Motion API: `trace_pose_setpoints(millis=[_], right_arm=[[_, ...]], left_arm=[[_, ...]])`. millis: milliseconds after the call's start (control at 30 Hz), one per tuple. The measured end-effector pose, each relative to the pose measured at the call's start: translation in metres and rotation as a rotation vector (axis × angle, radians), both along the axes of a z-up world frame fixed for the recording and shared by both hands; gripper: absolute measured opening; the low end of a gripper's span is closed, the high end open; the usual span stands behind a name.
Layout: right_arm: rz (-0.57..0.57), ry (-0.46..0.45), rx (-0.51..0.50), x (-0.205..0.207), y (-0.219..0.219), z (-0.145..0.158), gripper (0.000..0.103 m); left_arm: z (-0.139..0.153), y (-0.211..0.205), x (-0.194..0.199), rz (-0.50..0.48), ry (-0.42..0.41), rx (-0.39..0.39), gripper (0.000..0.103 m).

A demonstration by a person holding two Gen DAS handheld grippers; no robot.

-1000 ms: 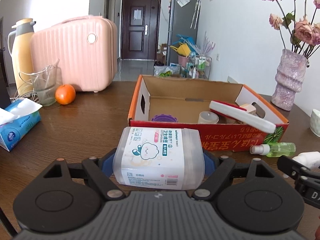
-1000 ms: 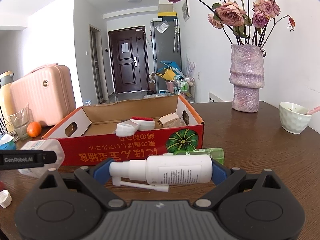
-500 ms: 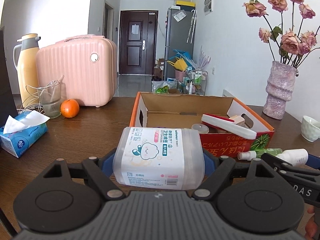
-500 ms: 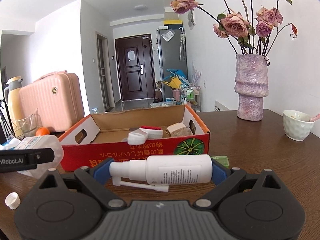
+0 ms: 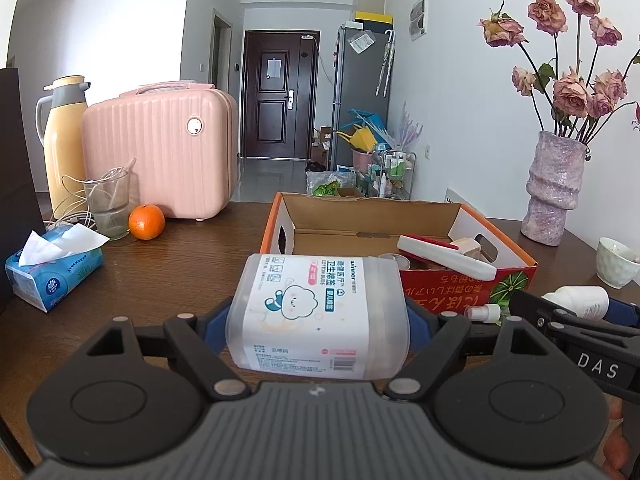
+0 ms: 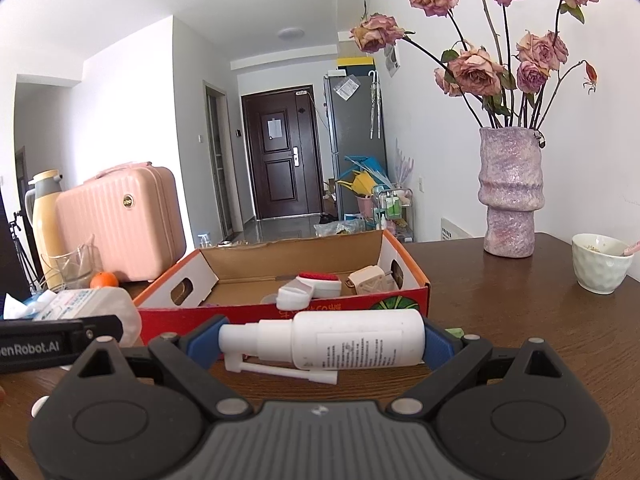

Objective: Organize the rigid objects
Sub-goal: 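Lift and carry the wipe tub in the left gripper toward the box while the right carries the spray bottle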

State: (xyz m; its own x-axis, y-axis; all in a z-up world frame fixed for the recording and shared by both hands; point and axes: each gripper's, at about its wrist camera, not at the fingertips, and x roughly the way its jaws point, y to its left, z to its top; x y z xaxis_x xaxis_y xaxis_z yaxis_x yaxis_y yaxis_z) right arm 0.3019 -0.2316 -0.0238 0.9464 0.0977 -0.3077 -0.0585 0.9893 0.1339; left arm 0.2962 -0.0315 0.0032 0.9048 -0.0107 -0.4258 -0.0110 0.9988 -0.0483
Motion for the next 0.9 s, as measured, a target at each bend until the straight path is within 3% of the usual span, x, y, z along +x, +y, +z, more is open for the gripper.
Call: trace_pose_setpoints(millis=[633, 900], right_arm=[[-0.005, -0.037, 0.026, 0.006, -0.012, 0.017, 0.097], [-0.015, -0.063, -0.009, 0.023, -0.011, 0.026, 0.097]], left_arm=[[0.015, -0.013, 0.010, 0.016, -0.015, -0.007, 0.083], [0.025, -0.020, 0.028, 0.019, -0.028, -0.022, 0.083]])
